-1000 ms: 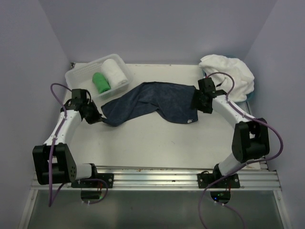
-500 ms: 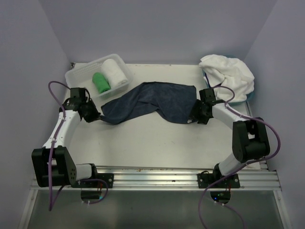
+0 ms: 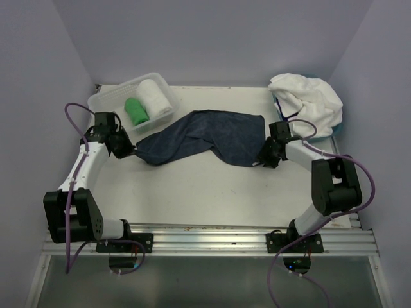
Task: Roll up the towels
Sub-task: Flatten the towel
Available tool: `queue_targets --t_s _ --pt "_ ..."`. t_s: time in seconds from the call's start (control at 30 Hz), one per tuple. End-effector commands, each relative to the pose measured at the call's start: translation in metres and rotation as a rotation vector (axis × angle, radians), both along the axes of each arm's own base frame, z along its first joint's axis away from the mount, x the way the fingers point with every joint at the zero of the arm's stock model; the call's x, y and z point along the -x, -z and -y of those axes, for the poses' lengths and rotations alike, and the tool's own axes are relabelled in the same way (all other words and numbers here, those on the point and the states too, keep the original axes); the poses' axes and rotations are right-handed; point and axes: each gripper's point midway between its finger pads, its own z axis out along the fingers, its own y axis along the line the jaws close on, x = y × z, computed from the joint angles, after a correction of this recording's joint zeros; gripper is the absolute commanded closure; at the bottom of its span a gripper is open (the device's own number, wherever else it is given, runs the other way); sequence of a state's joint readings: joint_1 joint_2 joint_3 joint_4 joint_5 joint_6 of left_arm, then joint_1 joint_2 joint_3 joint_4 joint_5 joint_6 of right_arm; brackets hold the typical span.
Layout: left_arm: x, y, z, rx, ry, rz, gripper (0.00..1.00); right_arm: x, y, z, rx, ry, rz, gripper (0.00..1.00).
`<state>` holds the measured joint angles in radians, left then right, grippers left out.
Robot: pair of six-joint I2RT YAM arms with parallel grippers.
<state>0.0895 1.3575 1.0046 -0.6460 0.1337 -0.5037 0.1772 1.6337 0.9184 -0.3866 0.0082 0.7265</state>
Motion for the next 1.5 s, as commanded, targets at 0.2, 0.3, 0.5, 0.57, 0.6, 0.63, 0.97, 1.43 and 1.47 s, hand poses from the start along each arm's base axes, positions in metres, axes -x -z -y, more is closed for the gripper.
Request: queue_targets --t_s 0.2,0.3,0.5,0.57,0.6,0.63,0.97,1.43,1.47 --pt "-0.030 -0.021 -0.005 -0.010 -0.007 0.090 1.00 -0.007 0.000 0.003 -0.013 0.056 0.035 1.00" --pt "-0.054 -0.024 -0.005 -0.001 -0.010 0.113 1.00 -0.021 -0.021 0.001 -0.017 0.044 0.085 1.00" --pt "-0.100 -0.005 -0.001 0.055 -0.011 0.076 1.00 -0.043 -0.048 -0.003 -0.028 0.032 0.147 1.00" --pt "-0.111 -0.001 0.007 0.093 0.013 0.073 1.00 -0.047 -0.056 -0.003 -0.025 0.026 0.163 1.00" --pt "-0.113 0.001 0.009 0.101 0.015 0.065 1.00 -0.047 -0.057 -0.003 -0.024 0.022 0.161 1.00" --pt "-0.116 0.002 0.013 0.102 0.027 0.063 1.00 -0.046 -0.059 -0.003 -0.020 0.018 0.161 1.00" --pt "-0.173 0.011 0.005 0.055 0.018 0.069 1.00 -0.056 -0.072 -0.007 -0.028 -0.009 0.192 1.00" --pt "-0.123 -0.063 0.001 0.023 0.060 0.144 1.00 -0.046 -0.146 0.016 0.057 -0.019 0.297 1.00" --pt "-0.113 -0.065 0.000 0.012 0.059 0.138 1.00 -0.046 -0.156 0.021 0.076 -0.014 0.313 1.00"
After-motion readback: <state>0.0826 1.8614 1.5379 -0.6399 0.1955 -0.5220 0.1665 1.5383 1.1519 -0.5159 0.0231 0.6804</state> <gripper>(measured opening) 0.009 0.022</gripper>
